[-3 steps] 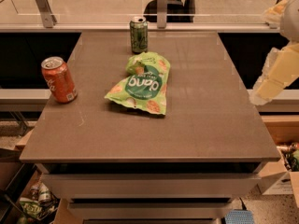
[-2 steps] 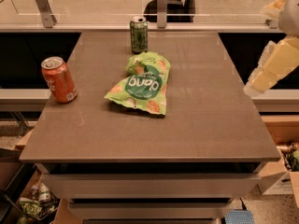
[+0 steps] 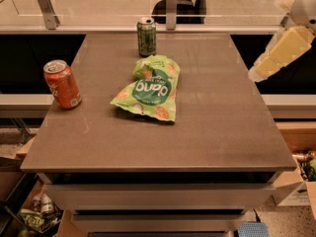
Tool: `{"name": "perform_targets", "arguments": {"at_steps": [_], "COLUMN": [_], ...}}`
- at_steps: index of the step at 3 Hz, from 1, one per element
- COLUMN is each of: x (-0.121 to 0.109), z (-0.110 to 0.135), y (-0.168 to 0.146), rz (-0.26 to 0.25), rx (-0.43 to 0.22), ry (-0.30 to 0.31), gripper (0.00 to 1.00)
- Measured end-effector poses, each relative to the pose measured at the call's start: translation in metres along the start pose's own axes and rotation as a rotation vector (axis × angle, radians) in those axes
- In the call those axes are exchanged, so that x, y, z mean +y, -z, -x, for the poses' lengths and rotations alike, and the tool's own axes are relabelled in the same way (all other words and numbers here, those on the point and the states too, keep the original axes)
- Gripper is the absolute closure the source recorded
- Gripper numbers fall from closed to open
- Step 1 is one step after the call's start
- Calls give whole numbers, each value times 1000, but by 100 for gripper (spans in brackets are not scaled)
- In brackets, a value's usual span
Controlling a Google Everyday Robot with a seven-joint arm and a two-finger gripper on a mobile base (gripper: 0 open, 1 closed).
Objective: Pick green can
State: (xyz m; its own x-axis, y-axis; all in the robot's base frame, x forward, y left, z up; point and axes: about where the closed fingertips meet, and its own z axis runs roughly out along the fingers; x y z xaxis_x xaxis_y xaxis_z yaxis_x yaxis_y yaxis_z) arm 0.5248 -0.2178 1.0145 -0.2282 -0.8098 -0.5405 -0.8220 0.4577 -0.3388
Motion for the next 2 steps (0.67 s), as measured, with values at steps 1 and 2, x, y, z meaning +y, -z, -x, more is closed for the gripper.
{"name": "perform_targets", "arguments": {"at_steps": [1, 2], "x": [-22, -39], "z": [1, -2], "y": [-11, -23], "rz": [0, 2], "rx": [-51, -85], "ry": [-30, -68], "gripper": [0, 0]}}
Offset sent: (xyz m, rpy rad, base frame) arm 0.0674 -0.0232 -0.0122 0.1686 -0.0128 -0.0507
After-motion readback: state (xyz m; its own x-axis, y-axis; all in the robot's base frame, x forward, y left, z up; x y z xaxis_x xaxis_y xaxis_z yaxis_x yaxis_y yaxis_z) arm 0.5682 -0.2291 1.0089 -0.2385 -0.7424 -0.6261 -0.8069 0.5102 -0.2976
